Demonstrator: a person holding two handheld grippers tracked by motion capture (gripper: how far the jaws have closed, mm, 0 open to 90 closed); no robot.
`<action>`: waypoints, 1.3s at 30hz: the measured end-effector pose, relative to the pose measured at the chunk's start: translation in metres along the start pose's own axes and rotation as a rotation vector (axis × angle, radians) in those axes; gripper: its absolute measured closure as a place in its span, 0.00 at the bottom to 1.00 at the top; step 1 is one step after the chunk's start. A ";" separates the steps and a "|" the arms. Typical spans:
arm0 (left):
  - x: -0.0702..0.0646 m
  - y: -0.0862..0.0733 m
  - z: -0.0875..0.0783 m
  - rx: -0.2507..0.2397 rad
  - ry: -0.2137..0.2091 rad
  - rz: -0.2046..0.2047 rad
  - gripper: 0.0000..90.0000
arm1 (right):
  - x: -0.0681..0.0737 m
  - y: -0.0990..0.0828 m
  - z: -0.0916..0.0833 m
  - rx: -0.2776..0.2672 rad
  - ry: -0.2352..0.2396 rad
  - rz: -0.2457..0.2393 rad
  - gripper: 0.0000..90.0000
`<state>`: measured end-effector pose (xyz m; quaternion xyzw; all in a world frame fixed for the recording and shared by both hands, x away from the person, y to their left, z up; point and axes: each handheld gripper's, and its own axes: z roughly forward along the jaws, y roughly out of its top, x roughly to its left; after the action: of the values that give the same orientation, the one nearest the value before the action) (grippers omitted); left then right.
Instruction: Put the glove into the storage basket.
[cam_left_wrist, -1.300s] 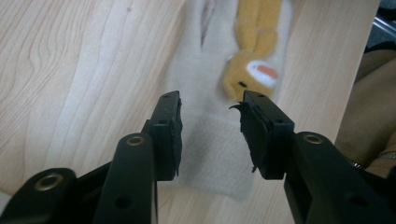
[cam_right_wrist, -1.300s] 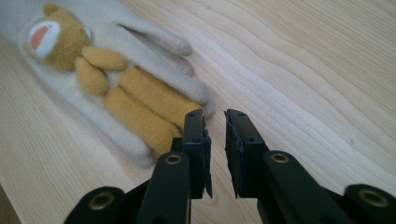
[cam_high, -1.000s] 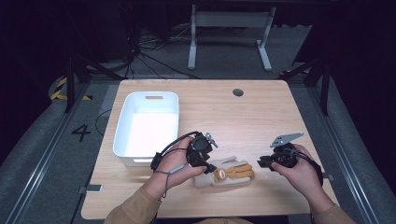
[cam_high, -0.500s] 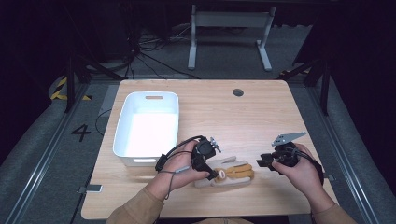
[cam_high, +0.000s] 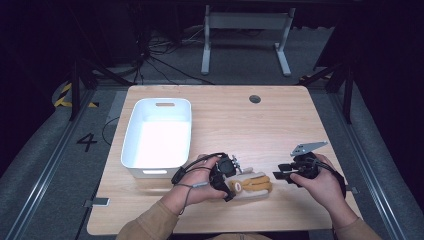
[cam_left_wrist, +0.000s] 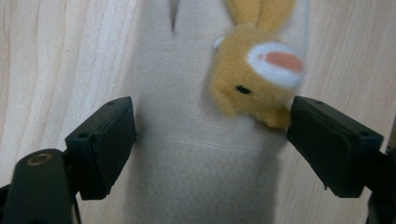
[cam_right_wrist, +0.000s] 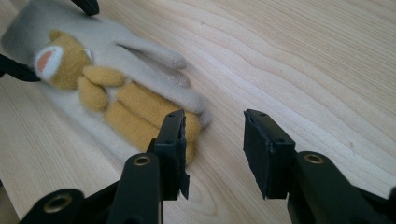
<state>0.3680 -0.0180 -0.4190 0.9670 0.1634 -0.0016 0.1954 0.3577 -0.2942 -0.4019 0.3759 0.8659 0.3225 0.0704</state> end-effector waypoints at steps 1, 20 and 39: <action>0.000 0.000 0.000 0.000 0.000 0.000 0.18 | 0.000 0.000 0.000 0.001 0.000 0.000 0.66; 0.003 0.003 0.021 0.052 -0.018 0.023 0.17 | 0.001 0.000 0.006 0.017 0.016 0.003 0.65; -0.002 0.007 0.029 0.083 0.019 0.059 0.13 | -0.002 -0.002 0.008 0.013 0.027 0.014 0.64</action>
<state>0.3702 -0.0353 -0.4429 0.9786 0.1366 0.0067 0.1536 0.3607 -0.2924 -0.4097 0.3781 0.8662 0.3223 0.0541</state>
